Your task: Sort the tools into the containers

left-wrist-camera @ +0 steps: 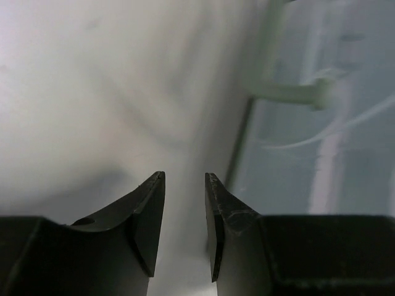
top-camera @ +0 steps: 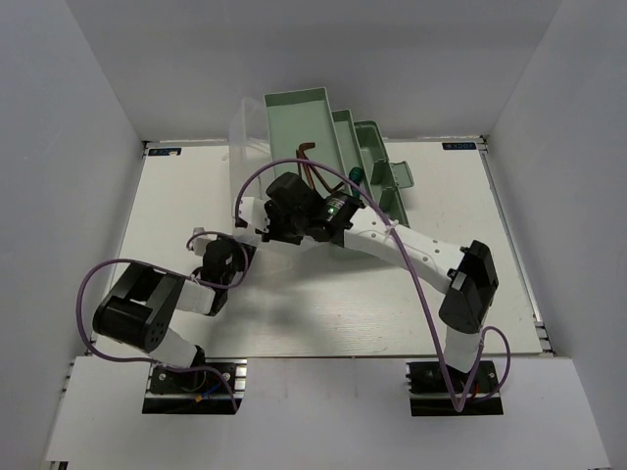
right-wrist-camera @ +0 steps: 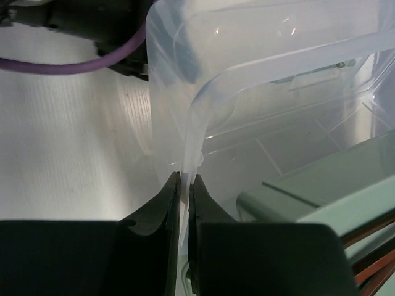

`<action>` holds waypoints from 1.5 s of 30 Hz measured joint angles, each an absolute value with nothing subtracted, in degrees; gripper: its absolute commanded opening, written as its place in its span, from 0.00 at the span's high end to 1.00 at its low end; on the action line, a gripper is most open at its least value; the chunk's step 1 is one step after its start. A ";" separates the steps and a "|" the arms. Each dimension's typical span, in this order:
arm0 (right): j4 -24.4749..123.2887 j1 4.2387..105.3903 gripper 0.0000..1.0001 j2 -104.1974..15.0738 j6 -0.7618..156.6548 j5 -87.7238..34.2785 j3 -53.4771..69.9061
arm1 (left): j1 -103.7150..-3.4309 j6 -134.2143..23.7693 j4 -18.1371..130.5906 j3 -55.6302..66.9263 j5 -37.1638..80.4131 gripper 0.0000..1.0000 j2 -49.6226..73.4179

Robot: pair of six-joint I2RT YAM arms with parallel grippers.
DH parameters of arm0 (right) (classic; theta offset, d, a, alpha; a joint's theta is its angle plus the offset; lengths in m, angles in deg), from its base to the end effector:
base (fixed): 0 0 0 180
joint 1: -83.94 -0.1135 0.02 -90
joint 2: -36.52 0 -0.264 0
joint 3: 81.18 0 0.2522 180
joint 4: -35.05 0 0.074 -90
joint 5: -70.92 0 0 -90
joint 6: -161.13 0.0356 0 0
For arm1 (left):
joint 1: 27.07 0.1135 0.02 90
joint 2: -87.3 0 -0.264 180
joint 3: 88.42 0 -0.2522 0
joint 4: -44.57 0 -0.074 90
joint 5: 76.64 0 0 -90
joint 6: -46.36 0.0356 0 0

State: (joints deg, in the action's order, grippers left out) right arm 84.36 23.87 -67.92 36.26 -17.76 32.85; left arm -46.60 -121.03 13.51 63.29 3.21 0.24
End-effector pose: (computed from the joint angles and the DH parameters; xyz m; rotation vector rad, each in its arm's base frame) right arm 0.2097 0.3625 0.3411 -1.6661 1.5450 0.2071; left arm 0.2224 -0.0722 0.1108 -1.1455 1.8330 -0.8492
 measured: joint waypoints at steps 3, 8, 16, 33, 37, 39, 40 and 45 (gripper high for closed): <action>84.32 23.87 0.99 -67.82 36.35 -17.39 32.85 | -45.77 -119.78 11.13 59.97 4.61 0.57 -0.03; 83.55 23.82 0.41 -66.63 36.39 -17.32 32.96 | -43.85 -118.12 9.91 57.52 7.43 0.57 -0.42; 89.89 21.16 0.51 -63.38 34.86 -14.85 39.97 | -42.14 -115.58 12.31 53.55 10.49 0.57 -0.57; 81.65 54.05 1.00 -52.65 36.50 9.93 23.69 | -40.00 -111.43 19.79 41.09 15.52 0.58 -0.53; 84.80 62.60 1.00 -54.09 43.62 3.27 13.55 | -39.96 -110.23 21.08 38.46 16.24 0.58 -0.24; 87.14 64.72 1.00 -55.71 47.06 -0.58 12.13 | -39.98 -109.44 22.41 37.35 16.63 0.58 0.04; 87.68 65.94 1.00 -56.97 48.81 -3.31 12.15 | -40.00 -109.07 23.00 36.78 16.85 0.58 0.19; 87.29 71.49 1.00 -61.80 55.89 -20.64 11.08 | -40.22 -107.96 25.12 32.85 20.06 0.60 0.56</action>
State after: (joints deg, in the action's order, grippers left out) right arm 87.29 71.49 -61.80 55.89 -20.64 11.08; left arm -40.22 -107.96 25.12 32.85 20.06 0.56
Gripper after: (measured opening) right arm 0.004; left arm 0.405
